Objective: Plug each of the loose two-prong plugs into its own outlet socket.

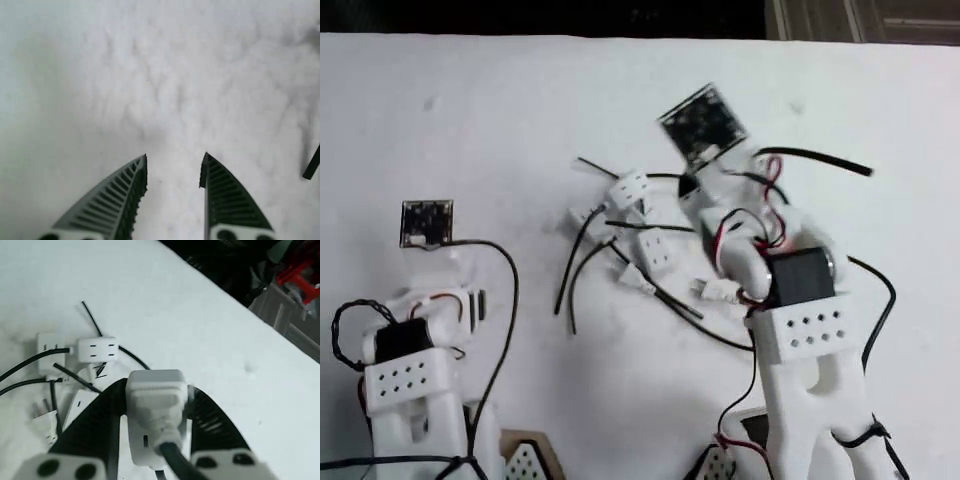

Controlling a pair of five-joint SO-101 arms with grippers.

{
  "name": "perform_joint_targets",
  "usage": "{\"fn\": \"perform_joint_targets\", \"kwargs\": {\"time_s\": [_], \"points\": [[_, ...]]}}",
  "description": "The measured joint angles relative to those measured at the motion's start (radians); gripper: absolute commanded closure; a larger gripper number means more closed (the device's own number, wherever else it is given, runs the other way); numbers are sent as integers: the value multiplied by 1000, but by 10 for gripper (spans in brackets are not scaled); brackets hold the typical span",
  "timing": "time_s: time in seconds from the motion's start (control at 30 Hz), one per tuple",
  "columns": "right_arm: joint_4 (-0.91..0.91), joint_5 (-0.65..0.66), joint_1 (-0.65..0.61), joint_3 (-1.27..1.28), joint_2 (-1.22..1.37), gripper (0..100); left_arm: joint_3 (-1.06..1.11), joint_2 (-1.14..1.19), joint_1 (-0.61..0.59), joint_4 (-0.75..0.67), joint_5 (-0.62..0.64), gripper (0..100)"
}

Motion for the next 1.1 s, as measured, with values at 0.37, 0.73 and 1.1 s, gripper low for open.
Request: {"fn": "perform_joint_targets", "kwargs": {"time_s": [0.37, 0.73, 1.1], "points": [[-381, 35, 104, 0, 413, 981, 2, 0, 0, 0, 0, 815], [-761, 75, 54, -161, 809, 981, 2, 0, 0, 0, 0, 815], [-769, 258, 0, -331, 1080, 687, 5, 0, 0, 0, 0, 815]]}}
